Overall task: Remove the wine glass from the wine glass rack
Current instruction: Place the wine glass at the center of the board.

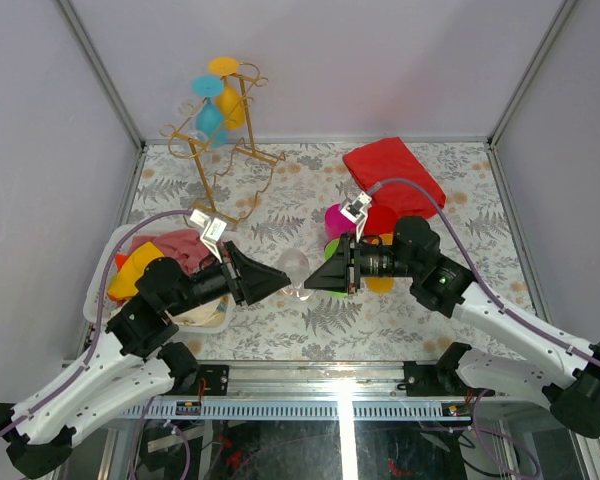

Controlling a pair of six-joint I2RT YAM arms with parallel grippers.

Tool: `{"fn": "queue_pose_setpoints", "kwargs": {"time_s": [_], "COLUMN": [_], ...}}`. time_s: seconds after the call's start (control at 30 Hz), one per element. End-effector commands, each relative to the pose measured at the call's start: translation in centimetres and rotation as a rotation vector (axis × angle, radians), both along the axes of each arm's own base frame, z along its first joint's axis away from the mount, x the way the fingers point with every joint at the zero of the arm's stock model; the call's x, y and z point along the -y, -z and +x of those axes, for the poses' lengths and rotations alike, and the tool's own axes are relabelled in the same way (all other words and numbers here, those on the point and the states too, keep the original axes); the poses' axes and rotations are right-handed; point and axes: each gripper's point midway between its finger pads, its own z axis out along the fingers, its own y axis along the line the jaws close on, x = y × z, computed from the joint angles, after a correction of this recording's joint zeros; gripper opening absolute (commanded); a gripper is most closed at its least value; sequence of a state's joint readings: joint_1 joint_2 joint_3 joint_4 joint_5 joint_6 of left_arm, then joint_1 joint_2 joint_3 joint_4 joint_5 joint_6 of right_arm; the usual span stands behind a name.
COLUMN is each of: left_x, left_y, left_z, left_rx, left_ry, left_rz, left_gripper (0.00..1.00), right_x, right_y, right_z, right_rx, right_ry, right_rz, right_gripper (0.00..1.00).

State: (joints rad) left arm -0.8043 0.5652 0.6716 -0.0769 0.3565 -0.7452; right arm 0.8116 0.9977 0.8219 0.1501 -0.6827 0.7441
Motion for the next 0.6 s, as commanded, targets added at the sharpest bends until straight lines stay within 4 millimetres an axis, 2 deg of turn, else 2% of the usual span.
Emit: {"fn": "queue_pose_setpoints", "kwargs": {"time_s": [0.0,0.2,0.5,0.57], "left_x": [0.2,0.7,1.0,0.9], "left_y": [0.3,0.6,1.6,1.6], "left_z": [-0.3,0.4,0.0,-0.1], "left_rx": [-0.025,-0.032,-0.059,-0.06], "left_ry": [0.019,0.012,0.035,0.04], "left_rz": [-0.009,0.01,0.021,0.019], "left_gripper": [0.26,0.23,0.23,0.26], "right_x": [-0.7,-0.7,-0.4,-0.2], "right_y": [-5.8,-6.2,-6.0,-5.9], "right_z": [-0.1,-0.3,0.4,0.7], "right_rx": [0.162,0.176,0.217,0.226], "right_ry": [-0.021,-0.025,0.032,0.053], "right_rz": [0.155,0.163,0.151,0.15], "right_gripper": [0.0,0.0,0.0,0.0]}}
